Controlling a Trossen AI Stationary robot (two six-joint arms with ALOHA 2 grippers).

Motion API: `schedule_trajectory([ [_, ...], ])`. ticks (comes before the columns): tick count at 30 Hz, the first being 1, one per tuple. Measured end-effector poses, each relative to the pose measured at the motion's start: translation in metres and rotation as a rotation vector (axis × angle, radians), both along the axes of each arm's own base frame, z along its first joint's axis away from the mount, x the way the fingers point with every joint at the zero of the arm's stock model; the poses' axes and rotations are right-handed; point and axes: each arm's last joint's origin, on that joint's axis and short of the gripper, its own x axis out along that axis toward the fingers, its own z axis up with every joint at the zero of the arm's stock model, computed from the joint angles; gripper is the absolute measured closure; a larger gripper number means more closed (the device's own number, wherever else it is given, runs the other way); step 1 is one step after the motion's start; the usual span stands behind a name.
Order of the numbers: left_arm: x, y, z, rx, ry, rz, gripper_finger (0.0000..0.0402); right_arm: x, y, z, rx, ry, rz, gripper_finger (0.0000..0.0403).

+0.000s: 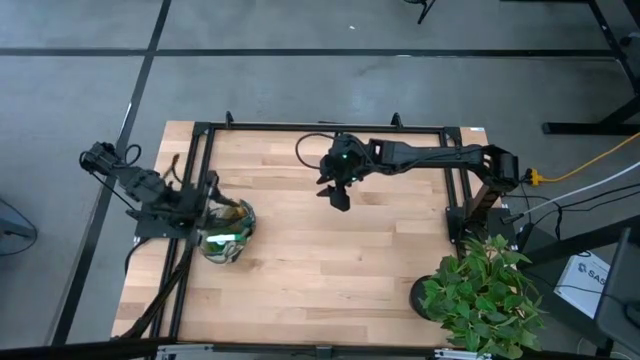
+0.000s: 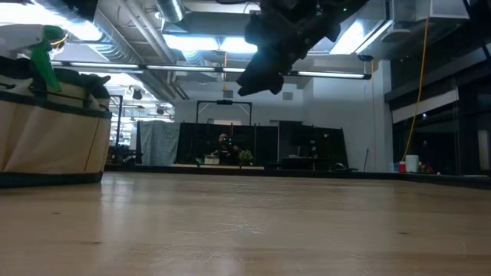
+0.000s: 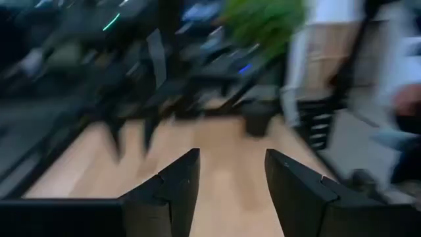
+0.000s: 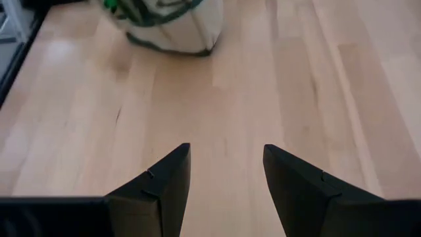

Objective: Pick & Place Garden tools in Gardening bag
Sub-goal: Return to Home Position

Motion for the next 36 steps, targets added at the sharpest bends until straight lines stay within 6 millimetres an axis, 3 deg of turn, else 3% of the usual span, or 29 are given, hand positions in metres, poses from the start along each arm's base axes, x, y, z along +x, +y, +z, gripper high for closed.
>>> schedule_trajectory([
  [4, 0.004, -0.007, 0.006, 0.1, -0.145, -0.165, 0.0237, -0.004, 0.004, 0.0, 0.05, -0.03, 0.139, 0.0208],
  [10, 0.011, -0.002, -0.016, 0.071, -0.171, -0.054, 0.0233, -0.016, 0.01, -0.005, 0.119, -0.155, 0.254, 0.0208],
  [18, 0.008, 0.01, -0.018, 0.032, -0.217, 0.051, 0.0237, -0.074, 0.025, 0.009, -0.04, -0.329, 0.08, 0.0208],
  [26, 0.005, 0.019, -0.016, 0.048, -0.237, 0.128, 0.0234, -0.139, 0.048, -0.004, -0.091, -0.508, 0.039, 0.0208],
  [31, 0.006, 0.022, -0.016, 0.029, -0.234, 0.155, 0.0237, -0.17, 0.06, -0.011, -0.12, -0.558, 0.086, 0.0208],
  [36, 0.006, 0.024, -0.018, 0.011, -0.213, 0.181, 0.0234, -0.194, 0.069, -0.02, -0.18, -0.589, -0.001, 0.0208],
])
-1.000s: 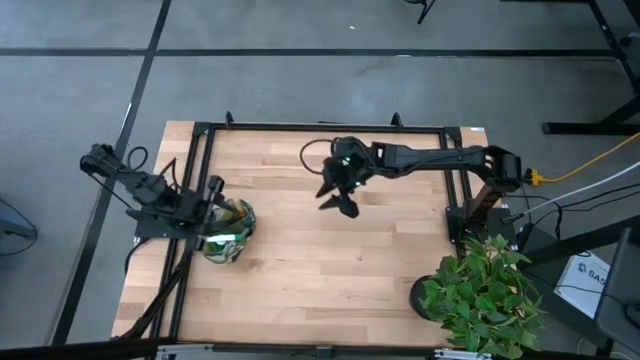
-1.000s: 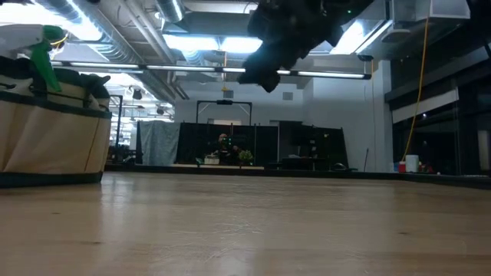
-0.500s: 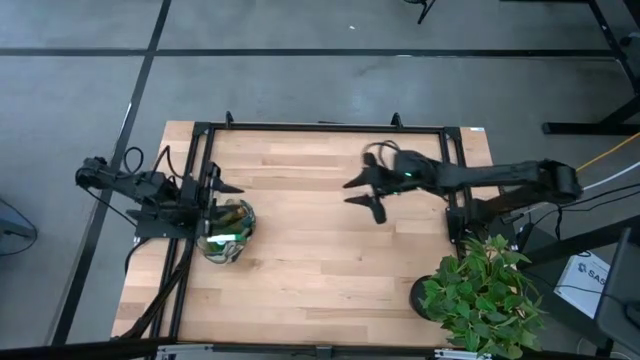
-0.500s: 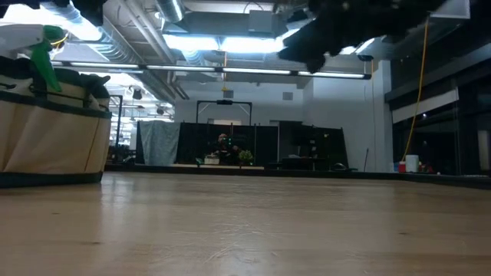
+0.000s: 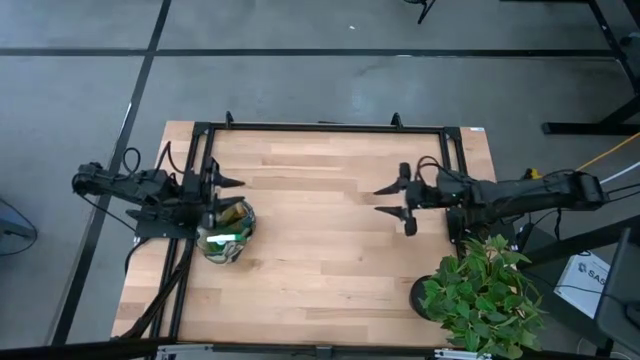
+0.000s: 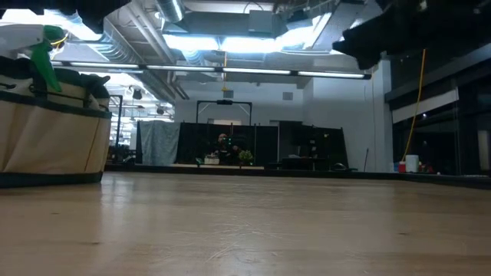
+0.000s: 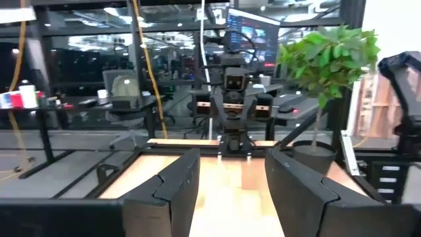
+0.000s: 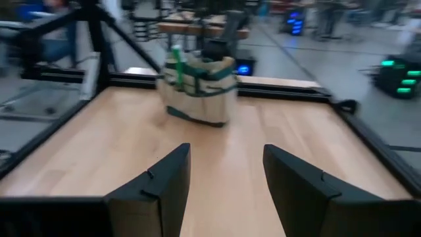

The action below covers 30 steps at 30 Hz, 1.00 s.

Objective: Pick & Place Garden tools in Gardening bag
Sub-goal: Return to Home Position

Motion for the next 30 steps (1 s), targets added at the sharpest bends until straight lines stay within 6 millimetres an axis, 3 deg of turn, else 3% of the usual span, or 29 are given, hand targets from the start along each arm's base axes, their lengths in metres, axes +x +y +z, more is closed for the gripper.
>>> schedule_trajectory([
  [8, 0.0, 0.005, -0.001, -0.007, 0.015, 0.118, 0.0237, -0.021, 0.004, -0.016, -0.043, -0.019, -0.143, 0.0208],
  [30, 0.0, 0.007, -0.001, -0.003, 0.017, 0.159, 0.0233, -0.022, 0.003, -0.017, -0.104, -0.005, -0.182, 0.0208],
])
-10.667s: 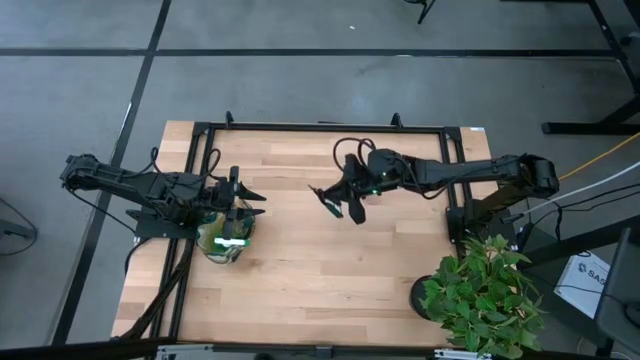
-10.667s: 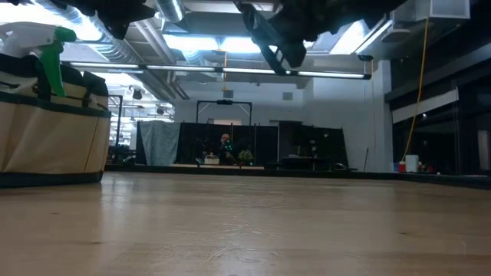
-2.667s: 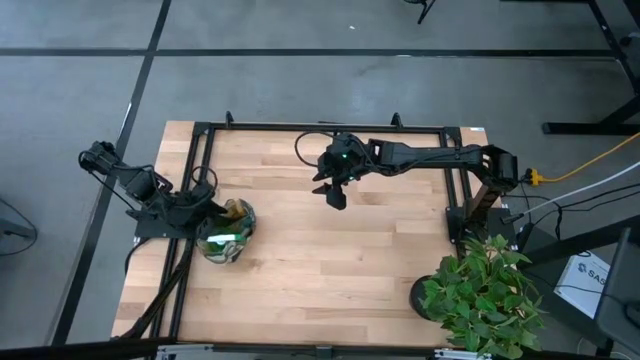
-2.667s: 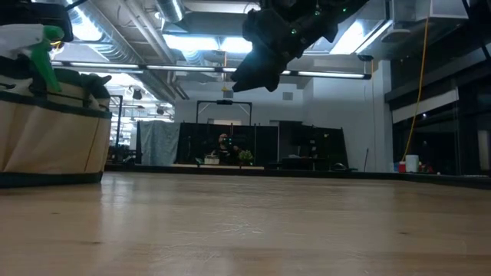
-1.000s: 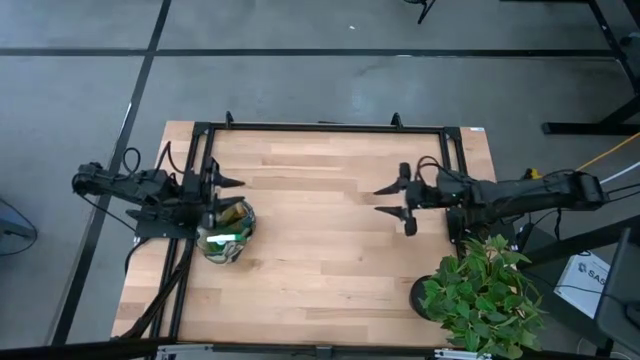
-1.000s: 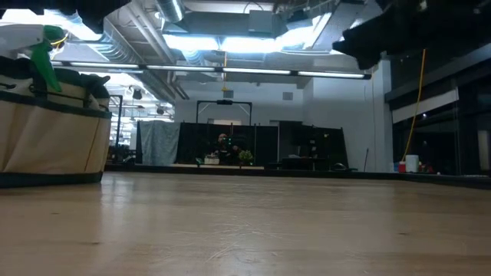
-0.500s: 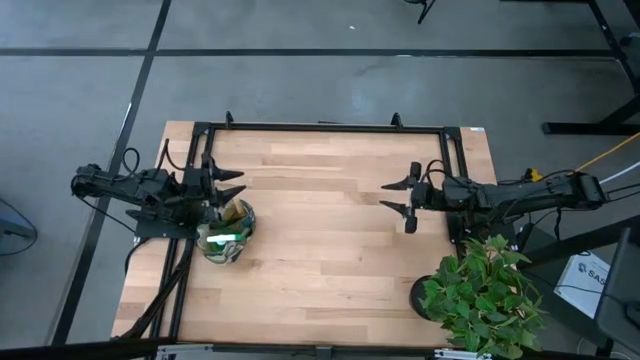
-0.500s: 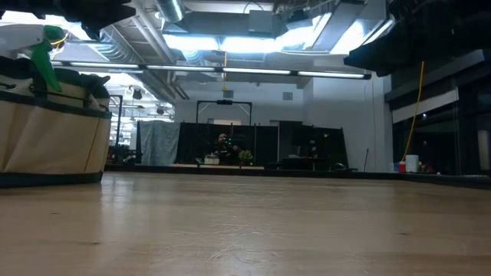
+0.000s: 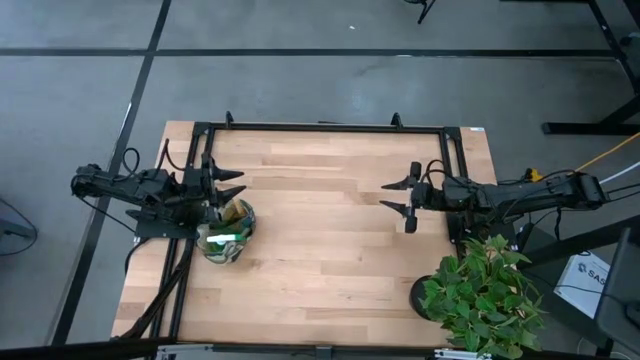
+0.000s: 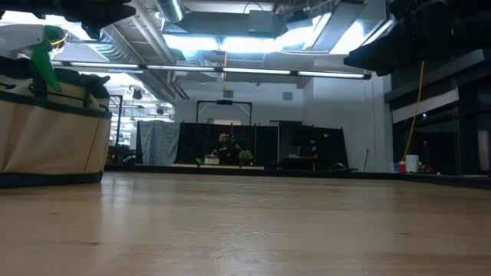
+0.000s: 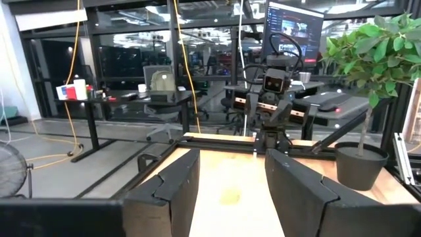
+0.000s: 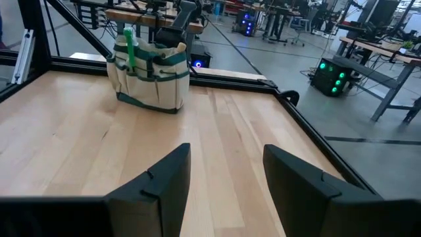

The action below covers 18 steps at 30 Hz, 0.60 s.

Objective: Pick & Place Garden tools in Gardening bag
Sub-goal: Return to Home Position

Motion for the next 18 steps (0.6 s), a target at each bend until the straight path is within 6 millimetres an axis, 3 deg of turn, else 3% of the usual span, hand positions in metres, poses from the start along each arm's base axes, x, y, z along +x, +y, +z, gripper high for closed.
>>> schedule_trajectory([
  [18, 0.0, 0.0, 0.0, 0.0, 0.0, 0.001, 0.0233, 0.0001, 0.0, -0.0001, 0.0, 0.0, 0.002, 0.0208],
])
